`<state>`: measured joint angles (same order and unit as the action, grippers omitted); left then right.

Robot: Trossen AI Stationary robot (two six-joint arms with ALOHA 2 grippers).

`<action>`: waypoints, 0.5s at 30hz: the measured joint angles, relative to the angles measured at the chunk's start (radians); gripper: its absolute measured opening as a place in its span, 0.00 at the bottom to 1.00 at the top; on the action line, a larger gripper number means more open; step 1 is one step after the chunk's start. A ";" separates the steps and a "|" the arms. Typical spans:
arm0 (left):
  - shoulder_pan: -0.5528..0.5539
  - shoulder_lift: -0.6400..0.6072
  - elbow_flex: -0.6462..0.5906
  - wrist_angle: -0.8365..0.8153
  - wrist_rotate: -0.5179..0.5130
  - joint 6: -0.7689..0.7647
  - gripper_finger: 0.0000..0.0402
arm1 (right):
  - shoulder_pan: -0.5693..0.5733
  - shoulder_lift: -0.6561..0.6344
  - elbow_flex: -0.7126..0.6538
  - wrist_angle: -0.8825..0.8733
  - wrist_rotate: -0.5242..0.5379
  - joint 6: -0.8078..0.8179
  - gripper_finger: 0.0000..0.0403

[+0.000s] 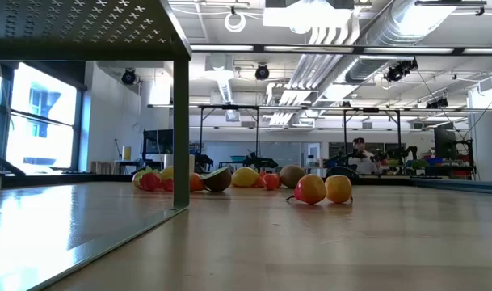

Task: Pick & Place Fruit
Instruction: Put the table knife on the shelf

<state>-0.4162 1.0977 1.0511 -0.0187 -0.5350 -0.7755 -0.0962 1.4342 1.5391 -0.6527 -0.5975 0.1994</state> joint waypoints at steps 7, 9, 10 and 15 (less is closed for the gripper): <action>0.149 0.123 0.248 -0.403 0.106 -0.156 0.00 | -0.161 0.004 0.000 -0.167 -0.183 -0.186 0.01; 0.169 0.154 0.293 -0.504 0.168 -0.203 0.00 | -0.198 0.008 0.000 -0.200 -0.198 -0.230 0.01; 0.174 0.168 0.312 -0.534 0.215 -0.229 0.00 | -0.217 0.009 0.000 -0.214 -0.198 -0.248 0.01; 0.189 0.192 0.344 -0.600 0.417 -0.333 0.00 | -0.282 0.010 -0.001 -0.225 -0.231 -0.316 0.01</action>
<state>-0.2267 1.2897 1.3949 -0.6184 -0.1179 -1.1089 -0.3784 1.4437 1.5379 -0.8780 -0.8289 -0.1170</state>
